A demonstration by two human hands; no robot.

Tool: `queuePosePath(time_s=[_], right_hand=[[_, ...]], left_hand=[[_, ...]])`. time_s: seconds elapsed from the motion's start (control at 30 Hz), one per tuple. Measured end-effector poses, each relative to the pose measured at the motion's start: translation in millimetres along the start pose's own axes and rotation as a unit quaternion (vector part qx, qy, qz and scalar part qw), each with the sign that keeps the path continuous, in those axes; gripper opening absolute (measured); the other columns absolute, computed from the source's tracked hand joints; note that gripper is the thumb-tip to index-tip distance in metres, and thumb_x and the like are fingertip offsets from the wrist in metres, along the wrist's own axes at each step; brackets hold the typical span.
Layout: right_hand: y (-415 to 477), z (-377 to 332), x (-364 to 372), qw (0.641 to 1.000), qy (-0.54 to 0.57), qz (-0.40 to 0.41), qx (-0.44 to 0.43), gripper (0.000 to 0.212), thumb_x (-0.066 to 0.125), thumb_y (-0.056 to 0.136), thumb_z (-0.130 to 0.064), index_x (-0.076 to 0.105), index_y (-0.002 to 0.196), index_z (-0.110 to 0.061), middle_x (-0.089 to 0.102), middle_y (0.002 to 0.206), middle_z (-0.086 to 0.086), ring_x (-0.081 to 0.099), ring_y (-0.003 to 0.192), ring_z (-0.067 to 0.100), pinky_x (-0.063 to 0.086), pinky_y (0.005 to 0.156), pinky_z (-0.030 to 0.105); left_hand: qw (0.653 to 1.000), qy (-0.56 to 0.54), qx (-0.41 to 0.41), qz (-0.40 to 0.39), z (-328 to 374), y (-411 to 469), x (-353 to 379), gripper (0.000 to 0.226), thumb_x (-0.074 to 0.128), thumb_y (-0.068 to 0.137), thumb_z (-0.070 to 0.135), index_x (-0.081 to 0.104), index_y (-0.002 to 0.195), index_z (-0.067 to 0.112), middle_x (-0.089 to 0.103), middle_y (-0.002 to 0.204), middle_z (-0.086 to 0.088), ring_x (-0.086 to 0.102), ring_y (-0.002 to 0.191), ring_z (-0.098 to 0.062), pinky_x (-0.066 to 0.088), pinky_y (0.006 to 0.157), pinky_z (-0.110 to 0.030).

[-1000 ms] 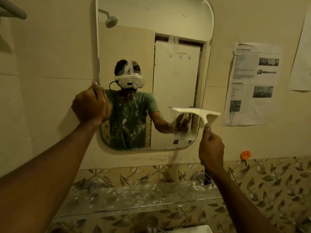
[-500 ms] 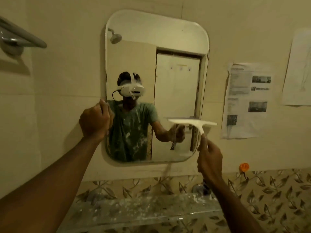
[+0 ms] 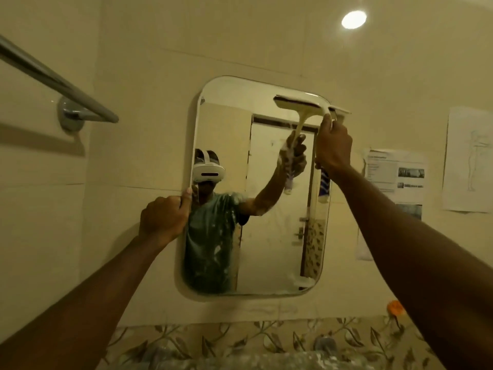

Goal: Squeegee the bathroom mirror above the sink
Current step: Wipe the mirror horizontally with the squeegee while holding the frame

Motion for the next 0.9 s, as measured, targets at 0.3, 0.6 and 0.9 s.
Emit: queuePosePath(time_s=[0.3,0.6,0.9], right_hand=[[-103,48,16,0.999,-0.005,-0.02,0.027,0.036,0.033,0.104,-0.038,0.053,0.078,-0.022,0.055,0.065,0.001,0.055,0.053,0.013,0.049,0.044,0.026],[-81,20,3,1.0,0.003,-0.012,-0.001,0.04,0.032,0.104,-0.042,0.05,0.075,-0.02,0.05,0.063,0.0,0.047,0.047,0.012,0.044,0.039,0.025],[-46,19,26,0.999,-0.017,-0.012,-0.03,0.043,0.031,0.104,-0.042,0.054,0.078,-0.018,0.053,0.061,-0.002,0.048,0.041,0.0,0.042,0.04,0.02]], left_hand=[[0.998,-0.031,0.047,-0.006,-6,8,5,0.068,0.022,0.098,0.054,0.049,0.048,0.016,0.05,0.043,-0.001,0.049,0.037,-0.019,0.045,0.047,-0.029],[0.993,-0.076,0.025,-0.084,-8,18,-3,0.067,0.028,0.099,0.054,0.057,0.054,0.014,0.061,0.053,-0.006,0.061,0.051,-0.025,0.055,0.064,-0.04],[0.989,-0.114,0.035,-0.091,-9,18,-4,0.07,0.03,0.101,0.049,0.062,0.052,0.01,0.064,0.048,-0.005,0.061,0.042,-0.018,0.055,0.063,-0.034]])
Point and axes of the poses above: each hand's wrist, its own y-axis towards the middle knuckle, its own x-axis out of the palm, z = x × y, the point moved 2 cm from there along y, towards the middle knuckle
